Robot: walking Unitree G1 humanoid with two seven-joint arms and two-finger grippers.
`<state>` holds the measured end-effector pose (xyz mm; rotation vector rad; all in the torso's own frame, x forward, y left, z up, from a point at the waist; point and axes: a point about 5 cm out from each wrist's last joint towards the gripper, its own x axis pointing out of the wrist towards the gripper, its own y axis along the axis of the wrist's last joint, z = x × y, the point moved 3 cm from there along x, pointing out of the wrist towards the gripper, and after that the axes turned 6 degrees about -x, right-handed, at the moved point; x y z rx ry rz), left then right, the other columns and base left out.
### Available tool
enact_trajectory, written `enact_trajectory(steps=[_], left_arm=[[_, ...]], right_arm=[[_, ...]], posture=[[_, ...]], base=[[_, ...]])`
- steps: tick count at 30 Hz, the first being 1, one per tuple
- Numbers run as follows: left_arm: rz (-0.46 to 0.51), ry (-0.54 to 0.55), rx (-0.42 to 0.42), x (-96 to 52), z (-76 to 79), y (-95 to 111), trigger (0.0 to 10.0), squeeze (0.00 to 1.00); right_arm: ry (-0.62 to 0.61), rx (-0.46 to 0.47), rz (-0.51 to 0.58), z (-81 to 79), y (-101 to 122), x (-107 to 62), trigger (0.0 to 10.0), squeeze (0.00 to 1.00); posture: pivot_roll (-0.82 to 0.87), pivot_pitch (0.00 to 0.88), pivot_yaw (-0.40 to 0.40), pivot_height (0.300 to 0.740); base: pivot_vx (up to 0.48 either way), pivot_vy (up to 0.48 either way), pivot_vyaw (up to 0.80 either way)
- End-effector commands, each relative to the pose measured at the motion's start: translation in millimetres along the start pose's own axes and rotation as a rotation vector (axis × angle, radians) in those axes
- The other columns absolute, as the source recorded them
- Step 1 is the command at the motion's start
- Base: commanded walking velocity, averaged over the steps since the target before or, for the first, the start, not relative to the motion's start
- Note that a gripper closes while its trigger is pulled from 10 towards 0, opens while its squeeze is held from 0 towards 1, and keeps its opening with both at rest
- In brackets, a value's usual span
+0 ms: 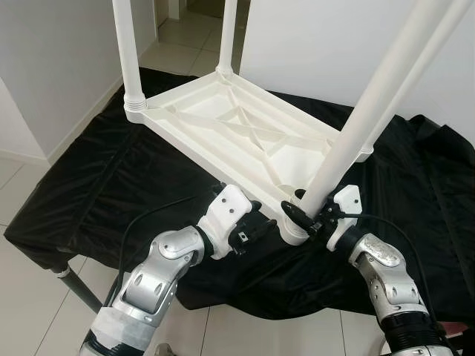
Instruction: Building children table
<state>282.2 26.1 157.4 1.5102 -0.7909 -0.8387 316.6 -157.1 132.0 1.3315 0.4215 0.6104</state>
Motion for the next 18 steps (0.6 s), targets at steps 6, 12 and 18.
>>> enact_trajectory(steps=[6, 12, 18], left_arm=[[-0.003, 0.007, -0.001, 1.4, -1.2, 1, 10.0, 0.0], [-0.004, 0.007, -0.003, 1.5, -0.3, 1, 10.0, 0.0], [-0.003, 0.002, -0.005, 2.2, 0.7, 1, 10.0, 0.0]], right_arm=[[-0.044, 0.04, -0.012, 3.5, -6, -8.3, 10.0, 0.0], [-0.119, 0.043, 0.009, 6.3, -2, -13.9, 10.0, 0.0], [-0.227, 0.038, 0.01, 9.9, -1, -19.3, 10.0, 0.0]], posture=[[0.03, 0.057, -0.086, 0.74], [0.02, 0.06, -0.086, 0.74], [0.01, 0.061, -0.083, 0.74]], base=[[0.0, 0.0, 0.0], [0.0, 0.0, 0.0], [0.0, 0.0, 0.0]])
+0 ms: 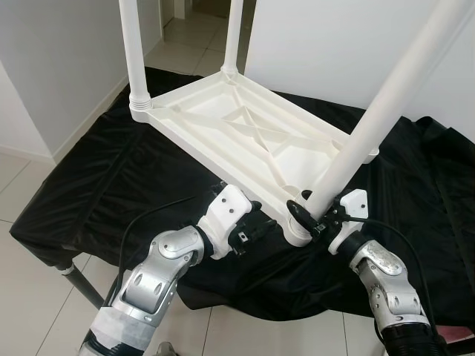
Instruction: Building children table
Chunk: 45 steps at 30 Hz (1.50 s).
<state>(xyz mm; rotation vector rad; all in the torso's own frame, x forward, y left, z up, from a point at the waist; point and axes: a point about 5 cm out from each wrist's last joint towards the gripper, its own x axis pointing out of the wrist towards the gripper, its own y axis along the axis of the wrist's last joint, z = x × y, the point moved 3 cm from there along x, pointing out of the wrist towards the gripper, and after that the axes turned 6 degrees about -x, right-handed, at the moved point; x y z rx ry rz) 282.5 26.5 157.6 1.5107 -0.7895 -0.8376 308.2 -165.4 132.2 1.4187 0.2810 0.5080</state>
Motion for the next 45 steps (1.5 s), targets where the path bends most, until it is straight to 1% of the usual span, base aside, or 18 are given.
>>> enact_trajectory(steps=[1, 2, 5, 9, 10, 12, 13, 14, 15, 16, 17, 19, 21, 24, 30, 33, 34, 45], left_arm=[[-0.002, -0.001, -0.005, 2.7, 1.2, 1, 10.0, 0.0], [-0.002, -0.003, -0.006, 3.1, 1.4, 1, 10.0, 0.0], [-0.002, -0.006, -0.006, 3.4, 1.8, 0, 10.0, 0.0], [-0.003, -0.008, -0.007, 3.7, 2.4, 0, 10.0, 0.0], [-0.002, -0.009, -0.008, 4.1, 2.6, 0, 10.0, 0.0], [-0.002, -0.009, -0.008, 4.1, 2.6, 0, 10.0, 0.0], [-0.001, -0.009, -0.009, 4.4, 2.9, 0, 10.0, 0.0], [-0.001, -0.009, -0.009, 4.4, 2.9, 0, 10.0, 0.0], [0.0, -0.008, -0.011, 4.6, 3.1, 0, 10.0, 0.0], [0.0, -0.008, -0.011, 4.6, 3.1, 0, 10.0, 0.0], [0.001, -0.006, -0.013, 4.9, 3.3, 0, 10.0, 0.0], [0.003, -0.005, -0.014, 4.9, 3.8, -1, 10.0, 0.0], [0.003, -0.005, -0.015, 4.9, 3.9, -1, 10.0, 0.0], [0.001, -0.009, -0.015, 5.0, 4.3, -1, 10.0, 0.0], [-0.001, -0.008, -0.011, 4.7, 3.5, -1, 10.0, 0.0], [-0.001, -0.007, -0.012, 4.5, 3.9, -2, 10.0, 0.0], [0.0, -0.007, -0.012, 4.3, 4.1, -2, 10.0, 0.0], [-0.002, -0.007, -0.011, 3.0, 4.5, -2, 10.0, 0.0]], right_arm=[[-0.112, -0.001, -0.016, 12.5, -1, -7.7, 10.0, 0.0], [-0.172, 0.005, -0.023, 14.2, -2, -9.8, 10.0, 0.0], [-0.263, 0.005, -0.042, 16.3, -4, -12.9, 10.0, 0.0], [-0.338, 0.023, -0.058, 17.4, -5, -15.3, 10.0, 0.0], [-0.412, 0.036, -0.076, 18.2, -8, -18.8, 10.0, 0.0], [-0.412, 0.036, -0.076, 18.2, -8, -18.8, 10.0, 0.0], [-0.475, 0.032, -0.095, 18.0, -10, -22.2, 10.0, 0.0], [-0.475, 0.032, -0.095, 18.0, -10, -22.2, 10.0, 0.0], [-0.557, 0.043, -0.106, 14.4, -11, -24.6, 10.0, 0.0], [-0.557, 0.043, -0.106, 14.4, -11, -24.6, 10.0, 0.0], [-0.648, 0.085, -0.117, 3.7, -12, -22.0, 10.0, 0.0], [-0.669, 0.123, -0.114, -4.4, -11, -17.0, 10.0, 0.0], [-0.674, 0.129, -0.115, -6.0, -11, -16.2, 10.0, 0.0], [-0.633, 0.098, -0.113, -13.8, -8, -13.9, 10.0, 0.0], [-0.651, 0.087, -0.126, -9.7, -9, -18.1, 10.0, 0.0], [-0.691, 0.114, -0.147, -9.3, -11, -20.3, 10.0, 0.0], [-0.681, 0.118, -0.139, -9.9, -10, -19.2, 10.0, 1.0], [-0.603, 0.099, -0.086, -13.6, -2, -16.4, 10.0, 1.0]], posture=[[0.01, 0.062, -0.082, 0.74], [0.01, 0.062, -0.082, 0.74], [0.0, 0.061, -0.082, 0.74], [0.0, 0.061, -0.082, 0.74], [0.0, 0.06, -0.085, 0.74], [0.0, 0.06, -0.085, 0.74], [0.0, 0.061, -0.086, 0.74], [0.0, 0.061, -0.086, 0.74], [0.0, 0.062, -0.092, 0.74], [0.0, 0.062, -0.092, 0.74], [0.0, 0.058, -0.097, 0.74], [0.0, 0.058, -0.096, 0.74], [0.0, 0.058, -0.096, 0.74], [0.0, 0.055, -0.096, 0.74], [0.0, 0.055, -0.096, 0.74], [0.01, 0.051, -0.102, 0.74], [0.01, 0.049, -0.102, 0.74], [0.02, 0.045, -0.1, 0.74]], base=[[0.0, 0.0, 0.0], [0.0, 0.0, 0.0], [0.0, 0.0, 0.0], [0.0, 0.0, 0.0], [0.0, 0.0, 0.0], [0.0, 0.0, 0.0], [0.0, 0.0, 0.0], [0.0, 0.0, 0.0], [0.0, 0.0, 0.0], [0.0, 0.0, 0.0], [0.0, 0.0, 0.0], [0.0, 0.0, 0.0], [0.0, 0.0, 0.0], [0.0, 0.0, 0.0], [0.0, 0.0, 0.0], [0.0, 0.0, 0.0], [0.0, 0.0, 0.0], [0.0, 0.0, 0.0]])
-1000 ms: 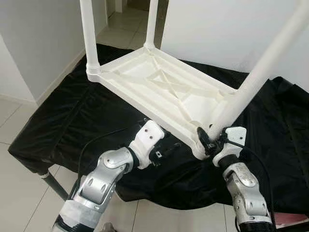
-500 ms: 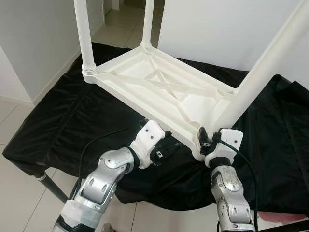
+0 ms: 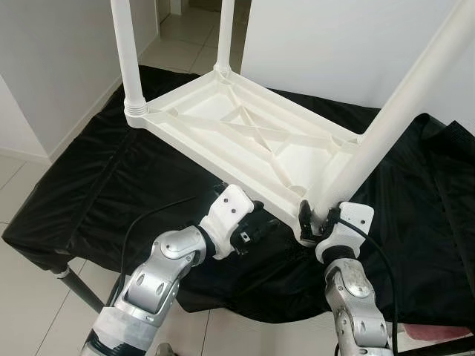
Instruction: Building children table
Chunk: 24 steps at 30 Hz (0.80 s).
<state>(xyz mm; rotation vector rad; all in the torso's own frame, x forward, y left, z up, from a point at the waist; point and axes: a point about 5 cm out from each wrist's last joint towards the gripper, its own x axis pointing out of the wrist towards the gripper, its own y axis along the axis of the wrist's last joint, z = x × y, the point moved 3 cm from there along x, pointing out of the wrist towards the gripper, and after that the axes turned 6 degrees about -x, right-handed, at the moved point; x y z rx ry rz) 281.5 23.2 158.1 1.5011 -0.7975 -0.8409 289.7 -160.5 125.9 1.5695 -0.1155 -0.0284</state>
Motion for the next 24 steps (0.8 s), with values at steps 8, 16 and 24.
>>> enact_trajectory(steps=[8, 16, 24], left_arm=[[-0.007, -0.006, -0.007, 2.2, 2.2, -2, 10.0, 0.0], [-0.008, -0.017, -0.004, 1.8, 3.9, -2, 10.0, 0.0], [0.003, -0.008, -0.003, 1.3, 3.1, 1, 10.0, 0.0]], right_arm=[[0.111, 0.015, 0.036, 3.2, 3, -1.3, 10.0, 0.93], [0.397, -0.023, 0.078, -0.1, 7, -1.6, 10.0, 0.0], [0.562, -0.121, 0.084, 5.0, 5, 10.9, 10.0, 0.0]], posture=[[0.01, 0.044, -0.097, 0.74], [0.01, 0.044, -0.088, 0.74], [0.02, 0.041, -0.088, 0.74]], base=[[0.0, 0.0, 0.0], [0.0, 0.0, 0.0], [0.0, 0.0, 0.0]])
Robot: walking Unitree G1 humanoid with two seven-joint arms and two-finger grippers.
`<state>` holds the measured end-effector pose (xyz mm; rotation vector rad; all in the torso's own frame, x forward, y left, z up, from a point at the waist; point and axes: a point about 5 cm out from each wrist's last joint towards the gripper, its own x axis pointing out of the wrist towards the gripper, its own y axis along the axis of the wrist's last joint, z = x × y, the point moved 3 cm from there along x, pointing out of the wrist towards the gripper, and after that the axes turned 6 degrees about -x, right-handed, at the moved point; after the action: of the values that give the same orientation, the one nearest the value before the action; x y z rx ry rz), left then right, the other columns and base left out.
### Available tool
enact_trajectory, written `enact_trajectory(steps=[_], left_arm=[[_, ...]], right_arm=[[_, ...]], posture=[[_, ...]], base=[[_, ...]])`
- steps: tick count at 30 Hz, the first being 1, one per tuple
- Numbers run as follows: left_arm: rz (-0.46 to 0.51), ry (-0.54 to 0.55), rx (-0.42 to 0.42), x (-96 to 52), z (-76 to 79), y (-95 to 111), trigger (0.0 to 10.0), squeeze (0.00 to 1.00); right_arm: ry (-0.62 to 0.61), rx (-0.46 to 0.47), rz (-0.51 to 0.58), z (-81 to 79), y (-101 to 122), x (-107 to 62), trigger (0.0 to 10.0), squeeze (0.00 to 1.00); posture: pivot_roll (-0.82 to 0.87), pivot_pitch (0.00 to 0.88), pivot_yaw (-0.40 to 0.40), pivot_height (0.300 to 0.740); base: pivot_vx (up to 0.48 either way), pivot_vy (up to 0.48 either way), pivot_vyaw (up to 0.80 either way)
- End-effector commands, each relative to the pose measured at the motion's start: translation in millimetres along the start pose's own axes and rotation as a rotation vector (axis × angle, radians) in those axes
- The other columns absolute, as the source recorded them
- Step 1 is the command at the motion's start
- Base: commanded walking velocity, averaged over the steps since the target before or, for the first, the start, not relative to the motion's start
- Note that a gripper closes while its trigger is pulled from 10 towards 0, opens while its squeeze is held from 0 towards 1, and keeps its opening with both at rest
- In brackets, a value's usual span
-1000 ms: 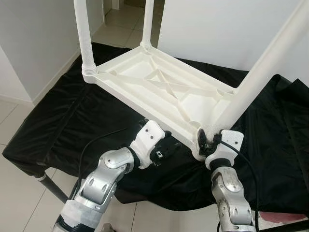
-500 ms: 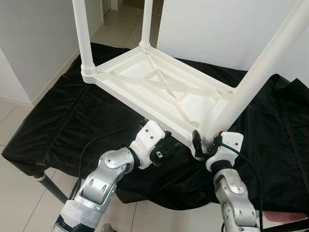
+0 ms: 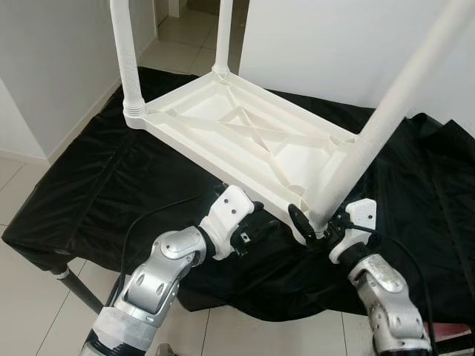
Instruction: Building children table
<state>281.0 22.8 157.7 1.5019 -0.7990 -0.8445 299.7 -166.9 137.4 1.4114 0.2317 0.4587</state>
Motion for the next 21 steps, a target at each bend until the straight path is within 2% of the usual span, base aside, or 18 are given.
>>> enact_trajectory(steps=[1, 10, 12, 21], left_arm=[[0.005, -0.005, -0.004, 1.2, 2.5, 1, 10.0, 0.0], [0.012, -0.007, 0.001, 0.9, 1.7, 3, 10.0, 0.0], [0.013, -0.01, 0.008, 1.8, 0.2, 4, 10.0, 0.0], [0.021, -0.013, 0.012, 3.0, -0.1, 7, 10.0, 0.0]], right_arm=[[0.02, -0.006, -0.016, -1.2, -5, -0.3, 10.0, 0.0], [0.166, -0.023, -0.037, -7.7, -18, 15.3, 10.0, 0.0], [0.206, -0.027, -0.02, -7.9, -18, 24.0, 10.0, 0.0], [0.228, -0.037, -0.027, -6.2, -24, 32.0, 10.0, 0.0]], posture=[[0.02, 0.041, -0.088, 0.74], [0.03, 0.024, -0.08, 0.74], [0.03, 0.015, -0.078, 0.74], [0.04, 0.0, -0.079, 0.74]], base=[[0.0, 0.0, 0.0], [0.0, 0.0, 0.0], [0.0, 0.0, 0.0], [0.0, 0.0, 0.0]])
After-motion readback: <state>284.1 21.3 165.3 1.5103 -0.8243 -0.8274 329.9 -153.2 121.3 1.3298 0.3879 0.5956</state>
